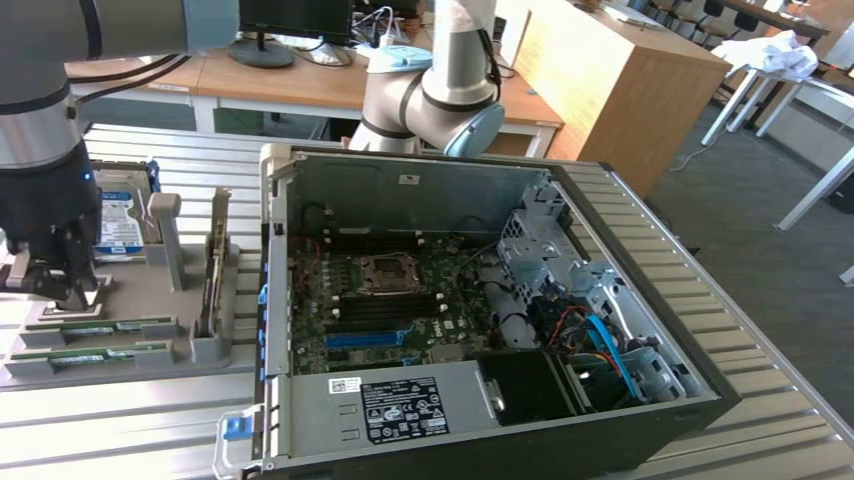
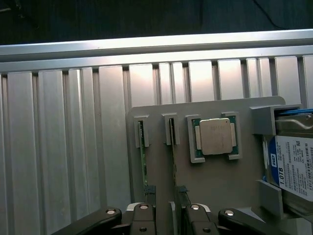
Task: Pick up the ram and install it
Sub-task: 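Pick up the ram and move it above insertion slot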
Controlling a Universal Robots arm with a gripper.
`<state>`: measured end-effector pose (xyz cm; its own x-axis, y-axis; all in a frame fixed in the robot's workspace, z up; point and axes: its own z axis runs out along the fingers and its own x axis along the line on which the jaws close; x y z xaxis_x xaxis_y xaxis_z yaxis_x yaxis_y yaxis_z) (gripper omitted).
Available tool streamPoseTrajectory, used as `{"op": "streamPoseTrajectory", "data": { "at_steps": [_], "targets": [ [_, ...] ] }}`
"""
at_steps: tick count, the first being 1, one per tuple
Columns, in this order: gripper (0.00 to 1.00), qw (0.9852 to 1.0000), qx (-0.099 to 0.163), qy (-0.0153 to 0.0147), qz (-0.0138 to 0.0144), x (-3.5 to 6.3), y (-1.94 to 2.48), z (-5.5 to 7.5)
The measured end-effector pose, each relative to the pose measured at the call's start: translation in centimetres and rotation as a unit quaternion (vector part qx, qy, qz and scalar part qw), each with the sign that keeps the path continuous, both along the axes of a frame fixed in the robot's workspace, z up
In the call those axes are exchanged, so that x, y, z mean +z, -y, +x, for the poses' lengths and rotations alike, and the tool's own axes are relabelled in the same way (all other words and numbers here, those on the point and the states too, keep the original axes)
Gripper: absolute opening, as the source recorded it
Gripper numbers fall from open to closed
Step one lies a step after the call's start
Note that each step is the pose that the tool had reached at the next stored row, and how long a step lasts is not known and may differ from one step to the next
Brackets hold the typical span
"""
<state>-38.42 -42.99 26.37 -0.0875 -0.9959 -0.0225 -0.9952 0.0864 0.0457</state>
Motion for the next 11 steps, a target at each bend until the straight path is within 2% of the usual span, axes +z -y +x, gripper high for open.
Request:
{"op": "streamPoseTrajectory", "data": {
  "at_steps": [11],
  "targets": [
    [0.3, 1.0, 0.0, 0.0, 0.0, -0.88, 0.0, 0.0]
  ]
}}
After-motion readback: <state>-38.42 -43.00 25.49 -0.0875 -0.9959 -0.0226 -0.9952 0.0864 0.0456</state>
